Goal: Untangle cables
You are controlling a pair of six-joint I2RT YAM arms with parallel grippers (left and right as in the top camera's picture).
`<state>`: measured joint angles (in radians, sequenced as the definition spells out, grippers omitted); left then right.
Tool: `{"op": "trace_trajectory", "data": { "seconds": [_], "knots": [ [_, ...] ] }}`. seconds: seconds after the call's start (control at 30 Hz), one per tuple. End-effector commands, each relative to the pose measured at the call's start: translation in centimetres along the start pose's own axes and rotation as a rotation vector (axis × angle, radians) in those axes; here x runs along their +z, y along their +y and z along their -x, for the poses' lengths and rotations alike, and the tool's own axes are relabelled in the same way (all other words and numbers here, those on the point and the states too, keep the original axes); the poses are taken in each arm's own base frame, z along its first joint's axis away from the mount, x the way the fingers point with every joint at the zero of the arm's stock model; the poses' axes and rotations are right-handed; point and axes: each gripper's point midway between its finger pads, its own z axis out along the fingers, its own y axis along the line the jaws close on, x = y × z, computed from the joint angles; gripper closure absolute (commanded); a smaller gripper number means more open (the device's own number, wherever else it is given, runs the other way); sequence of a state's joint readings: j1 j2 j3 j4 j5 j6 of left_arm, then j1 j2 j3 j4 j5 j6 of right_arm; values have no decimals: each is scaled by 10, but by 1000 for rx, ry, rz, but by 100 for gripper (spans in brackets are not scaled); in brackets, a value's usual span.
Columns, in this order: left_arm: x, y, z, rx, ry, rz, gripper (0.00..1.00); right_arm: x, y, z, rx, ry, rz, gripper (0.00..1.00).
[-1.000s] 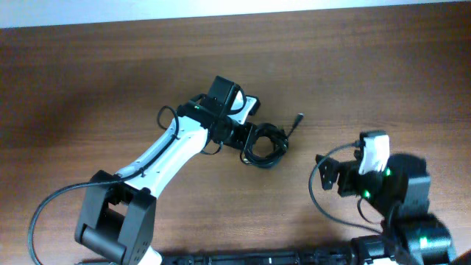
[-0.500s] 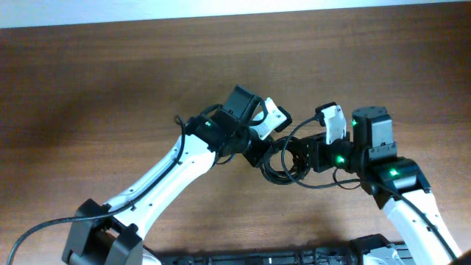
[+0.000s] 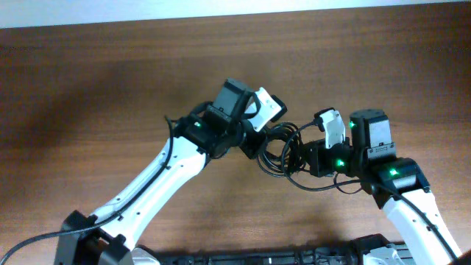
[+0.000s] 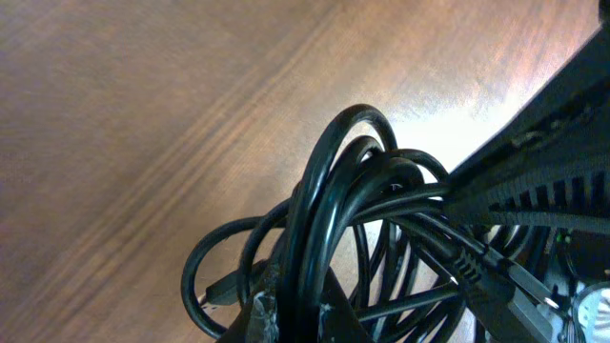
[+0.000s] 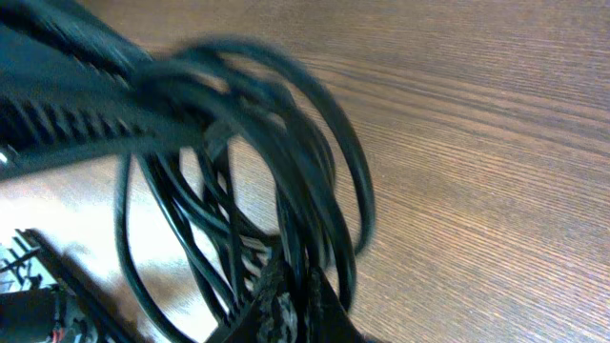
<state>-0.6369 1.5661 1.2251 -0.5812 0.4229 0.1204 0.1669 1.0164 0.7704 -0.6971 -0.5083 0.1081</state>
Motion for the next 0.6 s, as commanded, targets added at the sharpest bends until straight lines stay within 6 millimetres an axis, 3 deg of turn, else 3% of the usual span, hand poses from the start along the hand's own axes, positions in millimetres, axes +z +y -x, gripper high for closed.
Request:
{"op": "trace_trajectory", "data": {
  "seconds": [0.0,0.07,0.17,0.2,0.23,0.27,0.3,0.43,0.5,0.57],
  "knots": [
    [-57,36,24,-24,-134,137,100,-6,-44,-1,101,-9,-262,96],
    [-84,57,16,-67,-131,250,100,-15,-66,6,177,-67,-395,96],
    [-102,61,8,-150,-139,274,100,-33,-88,15,263,-155,-547,96],
    [-104,61,10,-182,-153,274,100,-36,-90,16,260,-169,-566,87],
    [-105,59,13,-218,-171,262,100,-39,-90,17,259,-178,-572,66],
    [-104,51,20,-237,-199,207,100,-32,-73,21,249,-182,-468,37],
    [-103,43,25,-225,-214,156,100,-26,-56,26,204,-177,-363,33],
    [-102,19,33,-196,-237,16,98,-20,23,42,22,-184,73,33],
    [-102,18,33,-196,-238,9,97,-21,37,42,-6,-181,149,33],
    [-101,10,34,-176,-236,-28,99,-22,37,44,-10,-188,149,33]
  ]
}}
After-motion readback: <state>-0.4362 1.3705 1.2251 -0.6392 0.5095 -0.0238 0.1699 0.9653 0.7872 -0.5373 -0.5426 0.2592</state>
